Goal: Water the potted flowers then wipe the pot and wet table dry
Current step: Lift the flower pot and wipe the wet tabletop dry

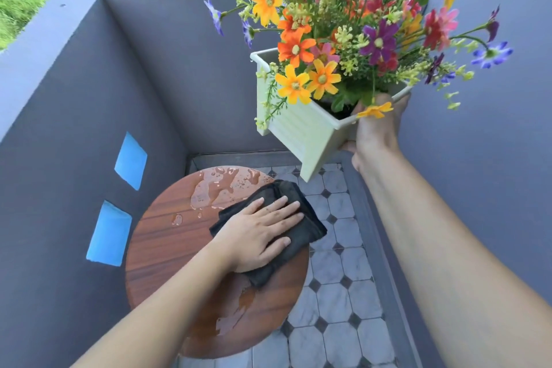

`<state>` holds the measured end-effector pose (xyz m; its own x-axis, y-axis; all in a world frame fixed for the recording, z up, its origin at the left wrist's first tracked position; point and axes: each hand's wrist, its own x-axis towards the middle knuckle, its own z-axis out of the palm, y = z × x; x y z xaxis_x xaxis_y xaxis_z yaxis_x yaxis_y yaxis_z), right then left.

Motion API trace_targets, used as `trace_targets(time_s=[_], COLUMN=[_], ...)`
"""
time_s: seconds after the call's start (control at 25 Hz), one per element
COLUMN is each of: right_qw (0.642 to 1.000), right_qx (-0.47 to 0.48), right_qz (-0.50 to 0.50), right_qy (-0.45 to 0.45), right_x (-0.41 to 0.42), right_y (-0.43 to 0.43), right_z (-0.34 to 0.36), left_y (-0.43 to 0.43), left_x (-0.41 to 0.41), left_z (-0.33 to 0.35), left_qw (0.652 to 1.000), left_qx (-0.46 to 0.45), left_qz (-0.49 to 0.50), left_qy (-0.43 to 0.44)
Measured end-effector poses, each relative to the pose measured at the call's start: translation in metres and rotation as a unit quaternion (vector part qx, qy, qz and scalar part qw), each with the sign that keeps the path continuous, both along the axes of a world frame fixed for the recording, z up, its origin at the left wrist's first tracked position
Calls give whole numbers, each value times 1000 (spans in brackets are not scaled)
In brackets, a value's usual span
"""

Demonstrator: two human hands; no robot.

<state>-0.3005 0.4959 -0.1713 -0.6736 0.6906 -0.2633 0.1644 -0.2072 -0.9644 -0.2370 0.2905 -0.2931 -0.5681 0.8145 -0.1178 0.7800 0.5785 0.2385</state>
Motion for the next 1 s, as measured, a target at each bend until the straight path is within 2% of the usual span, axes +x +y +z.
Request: trace_targets(time_s=[0.16, 0.36, 0.56, 0.72, 1.0], right_qw=[1000, 1000, 1000, 1000, 1000], right_qx=[9, 7, -2, -11, -21], right_qz=[-2, -10, 0, 13, 21], right_qy=[-6, -10, -16, -5, -2], right_x=[1, 2, 9, 19, 36], right_y=[-5, -17, -27, -34, -43], right_z=[0, 1, 8, 15, 24], left_y=[10, 16, 6, -11, -32], left_x=[-1, -14, -25, -21, 11], left_z=[-6, -6, -8, -8, -9], left_qw=[983, 947, 872, 814, 739], left_qx=[-1, 12, 29, 48, 65], left_qz=[181, 321, 487, 578, 671], left_qy=[10, -23, -28, -28, -24])
